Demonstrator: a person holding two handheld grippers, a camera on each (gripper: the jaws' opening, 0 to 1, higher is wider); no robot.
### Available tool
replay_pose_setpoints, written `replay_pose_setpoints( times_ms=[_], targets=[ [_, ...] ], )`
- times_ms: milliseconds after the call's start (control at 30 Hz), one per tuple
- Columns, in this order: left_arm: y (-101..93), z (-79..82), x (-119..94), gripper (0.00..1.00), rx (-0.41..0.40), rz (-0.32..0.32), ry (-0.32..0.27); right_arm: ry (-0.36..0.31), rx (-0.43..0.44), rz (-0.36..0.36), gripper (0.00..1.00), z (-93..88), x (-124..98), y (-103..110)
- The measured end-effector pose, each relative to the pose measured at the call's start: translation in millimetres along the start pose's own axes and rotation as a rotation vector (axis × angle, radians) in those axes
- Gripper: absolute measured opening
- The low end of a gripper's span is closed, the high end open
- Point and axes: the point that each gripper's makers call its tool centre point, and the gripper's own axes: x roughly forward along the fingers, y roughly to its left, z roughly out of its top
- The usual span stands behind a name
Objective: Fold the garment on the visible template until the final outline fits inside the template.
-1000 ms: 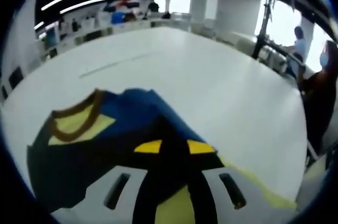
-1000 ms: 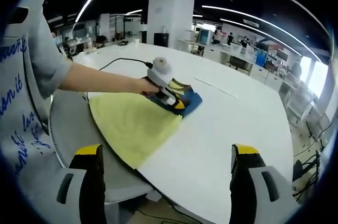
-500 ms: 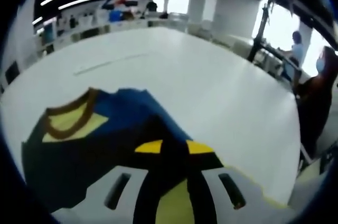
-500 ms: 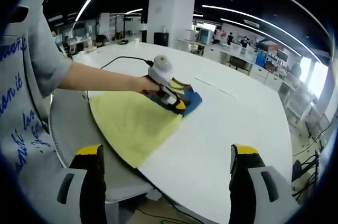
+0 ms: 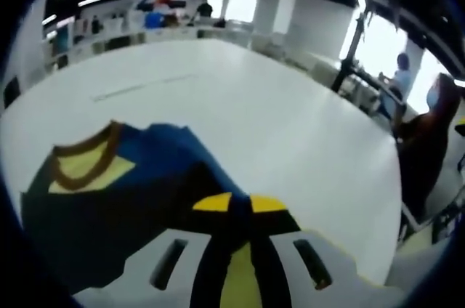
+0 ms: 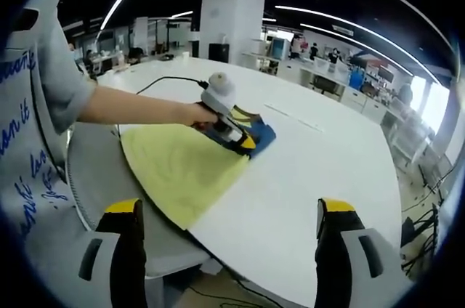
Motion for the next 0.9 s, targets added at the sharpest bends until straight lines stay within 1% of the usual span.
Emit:
replay_pose_setpoints(
  times_ms=[133,200,333,400,467,567,667,800,900],
  targets=[
    [3.2,4.5,-11.8,0.01,0.006,0.004,-0.019,-0.006,-0.008,0.009,0.99,4.1,3.4,2.7],
    [5.7,4.4,-16.5,0.01,0.033,0.012,-0.018,-0.011,-0.011,0.018,1.0,6.9,5.2,5.3],
    [3.1,5.0,-28.2,0.02,0.026,-0.003,-0.029,-0.014,-0.019,0.032,1.0,11.2,8.0,10.3],
    [1.9,3.5,-35.7,0.02,0.04,-0.002,-0.027,-0.015,-0.023,0.035,1.0,12.5,8.7,11.5],
    [2.4,2.3,-43.8,0.05,0.068,0.006,-0.023,-0.015,-0.025,0.04,1.0,13.7,10.0,12.7],
    [1.7,4.0,-55.6,0.13,0.068,-0.003,-0.034,-0.012,-0.033,0.048,1.0,15.8,12.8,14.4],
    [3.5,4.3,-67.4,0.13,0.086,0.003,-0.037,-0.016,-0.034,0.05,1.0,18.9,14.9,14.8],
    [5.4,4.2,-80.7,0.2,0.093,0.003,-0.042,-0.019,-0.035,0.058,1.0,22.8,17.6,16.5],
    [3.9,4.8,-92.3,0.21,0.094,-0.007,-0.042,-0.028,-0.035,0.06,1.0,27.2,18.8,17.5]
  ],
)
